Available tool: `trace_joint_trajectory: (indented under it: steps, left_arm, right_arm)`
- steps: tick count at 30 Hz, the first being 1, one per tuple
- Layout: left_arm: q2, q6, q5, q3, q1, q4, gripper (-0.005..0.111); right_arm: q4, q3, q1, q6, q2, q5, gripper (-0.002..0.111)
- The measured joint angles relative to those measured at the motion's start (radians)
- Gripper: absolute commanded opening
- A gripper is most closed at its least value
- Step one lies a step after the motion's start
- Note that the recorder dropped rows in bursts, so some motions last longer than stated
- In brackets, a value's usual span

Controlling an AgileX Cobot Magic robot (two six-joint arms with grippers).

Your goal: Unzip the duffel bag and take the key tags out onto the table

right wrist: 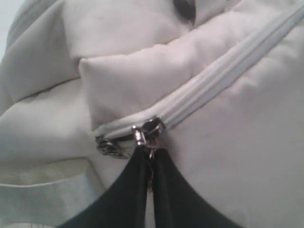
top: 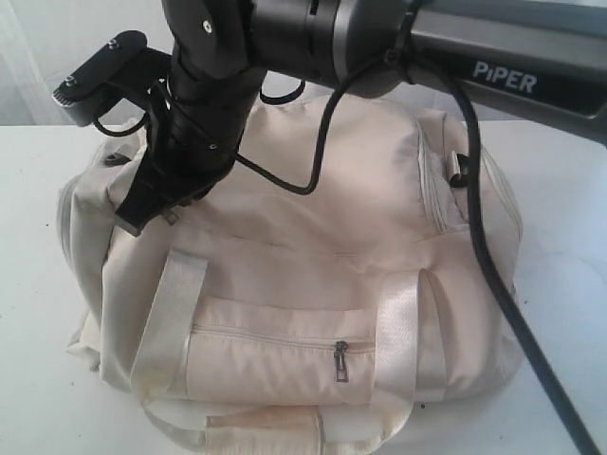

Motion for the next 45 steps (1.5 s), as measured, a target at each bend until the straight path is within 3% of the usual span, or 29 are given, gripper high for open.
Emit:
trace_joint_trajectory:
  steps: [7, 15, 23, 30, 37, 45]
  left_arm:
    - [0.000, 0.027, -0.166, 0.070, -0.025, -0.009, 0.002]
    - [0.095, 0.038, -0.308, 0.091, -0.025, -0.013, 0.045]
    - [0.301, 0.038, -0.583, 0.091, -0.041, -0.009, 0.060]
    - [0.479, 0.038, -0.549, 0.020, -0.144, 0.034, 0.064]
    - [0.653, 0.042, -0.551, -0.068, -0.155, 0.045, 0.064]
    - [0.808, -0.003, -0.721, -0.079, -0.172, 0.137, 0.064]
  right_arm:
    - [-0.175, 0.000, 0.002, -0.008, 0.000, -0.041, 0.000]
    - [-0.279, 0.000, 0.002, -0.011, 0.004, -0.152, 0.000]
    - [-0.392, 0.000, 0.003, -0.014, 0.047, -0.144, 0.000]
    - [-0.357, 0.000, 0.027, -0.018, 0.012, -0.041, 0.000]
    - [-0.265, -0.001, 0.029, -0.053, 0.000, -0.033, 0.000]
    - [-0.276, -0.001, 0.029, -0.051, 0.000, -0.029, 0.000]
